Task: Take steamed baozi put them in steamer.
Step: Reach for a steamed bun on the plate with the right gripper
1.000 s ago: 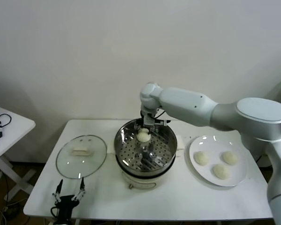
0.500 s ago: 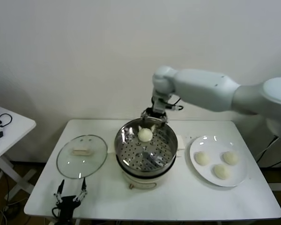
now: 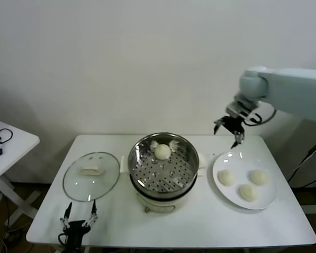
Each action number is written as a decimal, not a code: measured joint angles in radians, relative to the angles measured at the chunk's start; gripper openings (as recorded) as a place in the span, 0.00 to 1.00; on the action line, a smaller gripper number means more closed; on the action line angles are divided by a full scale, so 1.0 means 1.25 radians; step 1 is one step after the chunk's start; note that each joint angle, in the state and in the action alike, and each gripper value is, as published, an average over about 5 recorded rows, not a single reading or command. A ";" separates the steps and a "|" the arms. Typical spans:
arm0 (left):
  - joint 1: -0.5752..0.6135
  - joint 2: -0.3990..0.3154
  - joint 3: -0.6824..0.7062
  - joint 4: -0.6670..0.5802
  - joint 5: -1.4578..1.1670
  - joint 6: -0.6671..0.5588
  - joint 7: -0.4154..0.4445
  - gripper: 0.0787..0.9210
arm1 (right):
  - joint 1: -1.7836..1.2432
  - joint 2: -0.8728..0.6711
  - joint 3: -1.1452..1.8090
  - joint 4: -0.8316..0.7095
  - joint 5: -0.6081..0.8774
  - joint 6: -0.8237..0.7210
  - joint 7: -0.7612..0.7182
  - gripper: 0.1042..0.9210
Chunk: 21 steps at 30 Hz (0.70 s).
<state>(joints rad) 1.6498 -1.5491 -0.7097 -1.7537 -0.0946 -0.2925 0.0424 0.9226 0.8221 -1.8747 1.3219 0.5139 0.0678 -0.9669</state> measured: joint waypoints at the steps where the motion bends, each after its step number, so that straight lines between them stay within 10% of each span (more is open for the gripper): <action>1: 0.000 0.000 -0.001 0.001 0.000 0.000 0.000 0.88 | -0.014 -0.014 0.002 0.008 0.008 -0.029 0.016 0.88; 21: -0.002 0.005 -0.016 0.029 -0.002 -0.009 0.000 0.88 | -0.343 -0.045 0.190 -0.063 -0.010 -0.278 0.152 0.88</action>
<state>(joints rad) 1.6479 -1.5422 -0.7300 -1.7171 -0.0969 -0.3036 0.0423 0.4941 0.7665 -1.6370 1.2430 0.5014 -0.2802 -0.7768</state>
